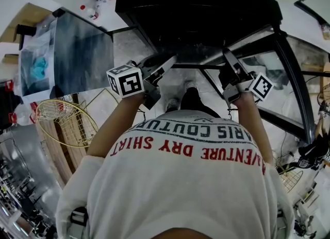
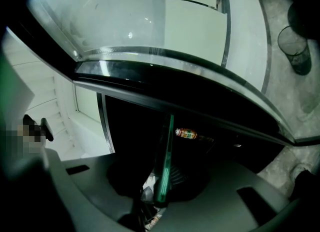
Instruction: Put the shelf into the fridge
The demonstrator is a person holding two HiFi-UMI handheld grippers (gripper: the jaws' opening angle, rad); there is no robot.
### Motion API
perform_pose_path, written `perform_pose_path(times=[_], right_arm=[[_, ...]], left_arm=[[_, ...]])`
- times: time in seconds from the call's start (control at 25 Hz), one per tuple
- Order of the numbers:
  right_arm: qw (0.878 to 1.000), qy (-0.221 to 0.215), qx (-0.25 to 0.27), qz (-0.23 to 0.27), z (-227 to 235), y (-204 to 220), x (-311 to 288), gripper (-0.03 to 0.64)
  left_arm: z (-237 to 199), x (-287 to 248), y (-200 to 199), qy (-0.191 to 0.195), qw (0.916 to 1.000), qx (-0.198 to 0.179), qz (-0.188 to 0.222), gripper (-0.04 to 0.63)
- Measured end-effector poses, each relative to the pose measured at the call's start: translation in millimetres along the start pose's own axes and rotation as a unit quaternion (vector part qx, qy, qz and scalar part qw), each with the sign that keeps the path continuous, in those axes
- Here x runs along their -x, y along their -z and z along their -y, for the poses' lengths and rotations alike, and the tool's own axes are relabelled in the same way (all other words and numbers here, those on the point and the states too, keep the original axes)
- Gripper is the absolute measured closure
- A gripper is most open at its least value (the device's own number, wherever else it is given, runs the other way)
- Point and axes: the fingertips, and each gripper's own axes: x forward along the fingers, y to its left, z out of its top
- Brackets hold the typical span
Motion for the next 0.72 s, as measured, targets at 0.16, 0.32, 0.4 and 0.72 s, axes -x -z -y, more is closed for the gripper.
perform_pose_path(times=[0.16,0.32,0.4,0.72], right_arm=[[1.0,0.007,0.006,0.0,-1,1,1,0.513],[1.0,0.018,0.015,-0.001,-2,6,4,0.468],[1.0,0.01,0.01,-0.004,-6,12,7,0.458],[0.999,-0.027,-0.01,-0.046,-24,58,3,0.454]], left_arm=[[-1,0,1,0.0,1.0,0.004,-0.001,0.476],[-2,0,3,-0.004,1.0,0.005,-0.003,0.48],[-3,0,3,-0.006,1.0,-0.001,-0.004,0.483],[-5,-2,5,-0.006,1.0,0.006,-0.004,0.488]])
